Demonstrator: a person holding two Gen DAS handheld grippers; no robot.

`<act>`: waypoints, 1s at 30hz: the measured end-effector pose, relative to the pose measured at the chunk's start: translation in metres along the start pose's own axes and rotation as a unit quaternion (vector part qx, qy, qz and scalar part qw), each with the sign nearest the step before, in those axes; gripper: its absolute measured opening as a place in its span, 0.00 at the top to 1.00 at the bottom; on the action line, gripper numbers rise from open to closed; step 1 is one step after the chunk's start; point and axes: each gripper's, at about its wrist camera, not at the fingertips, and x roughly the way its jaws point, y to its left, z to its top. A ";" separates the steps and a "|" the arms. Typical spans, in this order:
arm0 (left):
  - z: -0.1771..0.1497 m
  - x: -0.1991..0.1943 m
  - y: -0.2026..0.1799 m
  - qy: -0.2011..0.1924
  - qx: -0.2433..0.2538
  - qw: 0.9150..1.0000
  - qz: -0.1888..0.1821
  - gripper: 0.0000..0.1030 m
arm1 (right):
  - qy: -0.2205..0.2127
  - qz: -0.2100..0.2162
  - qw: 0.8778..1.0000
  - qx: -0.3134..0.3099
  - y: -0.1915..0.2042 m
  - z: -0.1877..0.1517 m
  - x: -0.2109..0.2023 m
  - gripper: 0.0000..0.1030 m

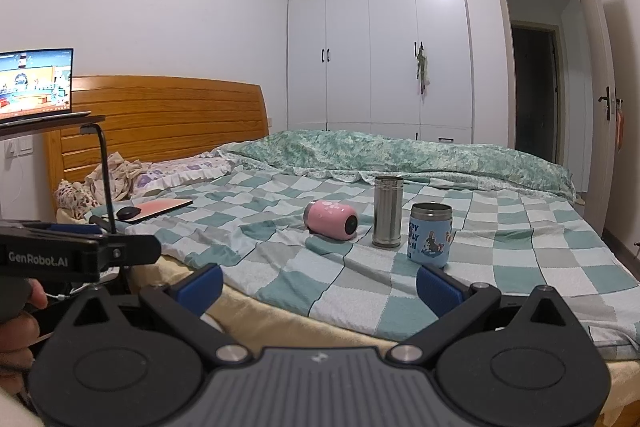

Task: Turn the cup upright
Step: 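Move the right tool to the lying pink cup and grasp its body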

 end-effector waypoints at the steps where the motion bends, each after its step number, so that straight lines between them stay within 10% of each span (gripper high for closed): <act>1: 0.001 0.007 0.003 0.007 -0.002 1.000 -0.003 0.00 | 0.001 -0.003 1.000 -0.002 -0.002 0.001 0.006 0.00; 30: 0.044 0.171 0.065 0.065 -0.103 0.991 0.046 0.00 | 0.043 0.032 0.998 -0.038 -0.039 0.068 0.231 0.00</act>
